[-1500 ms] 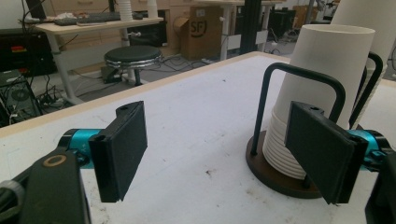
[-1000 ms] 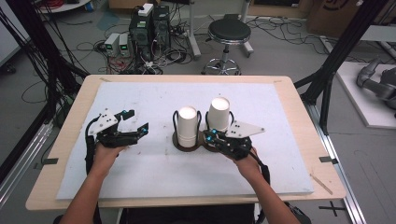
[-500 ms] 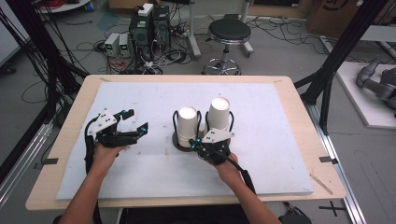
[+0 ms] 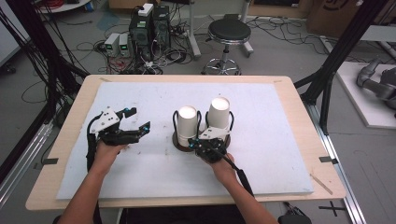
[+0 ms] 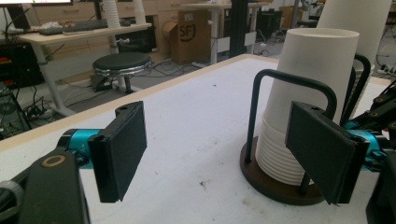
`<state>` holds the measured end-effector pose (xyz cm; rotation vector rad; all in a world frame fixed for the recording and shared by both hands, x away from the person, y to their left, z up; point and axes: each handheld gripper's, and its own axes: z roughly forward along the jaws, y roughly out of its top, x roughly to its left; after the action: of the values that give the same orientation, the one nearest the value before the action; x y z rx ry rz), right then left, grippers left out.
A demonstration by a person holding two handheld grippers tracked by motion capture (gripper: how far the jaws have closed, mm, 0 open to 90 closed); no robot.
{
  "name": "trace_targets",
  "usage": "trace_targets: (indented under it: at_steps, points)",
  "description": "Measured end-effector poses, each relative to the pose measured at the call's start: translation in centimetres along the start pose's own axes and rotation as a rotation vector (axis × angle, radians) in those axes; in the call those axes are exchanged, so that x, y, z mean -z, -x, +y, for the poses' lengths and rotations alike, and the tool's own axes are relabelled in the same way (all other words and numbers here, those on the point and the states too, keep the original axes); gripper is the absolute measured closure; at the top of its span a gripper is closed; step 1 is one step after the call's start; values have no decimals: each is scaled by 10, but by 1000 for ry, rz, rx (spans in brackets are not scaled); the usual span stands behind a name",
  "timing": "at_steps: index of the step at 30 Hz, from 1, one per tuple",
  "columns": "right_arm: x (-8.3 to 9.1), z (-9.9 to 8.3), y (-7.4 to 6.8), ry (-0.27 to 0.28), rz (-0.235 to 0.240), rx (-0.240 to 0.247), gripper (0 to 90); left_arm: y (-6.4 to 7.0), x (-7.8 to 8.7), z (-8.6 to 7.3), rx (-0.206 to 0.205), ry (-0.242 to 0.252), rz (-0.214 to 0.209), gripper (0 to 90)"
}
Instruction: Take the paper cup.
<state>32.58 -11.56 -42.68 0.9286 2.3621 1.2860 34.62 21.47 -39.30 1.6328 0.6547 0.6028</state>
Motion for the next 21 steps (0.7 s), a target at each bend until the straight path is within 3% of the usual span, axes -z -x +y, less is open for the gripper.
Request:
trace_targets:
  at_steps: [1, 8, 15, 21]
  points:
    - [0, 1, -1, -5, -1, -21, 900, 0, -1, 0, 3, 8, -5, 211]
    - [-7, 1, -4, -41, -23, -44, 900, -1, -6, 7, 29, 1, -35, 211]
    - [-5, 5, -7, 2, -45, -67, 900, -1, -12, 23, 10, 4, -60, 208]
    - [-9, 8, -11, -31, -75, -111, 900, -1, -17, 26, 10, -2, -70, 208]
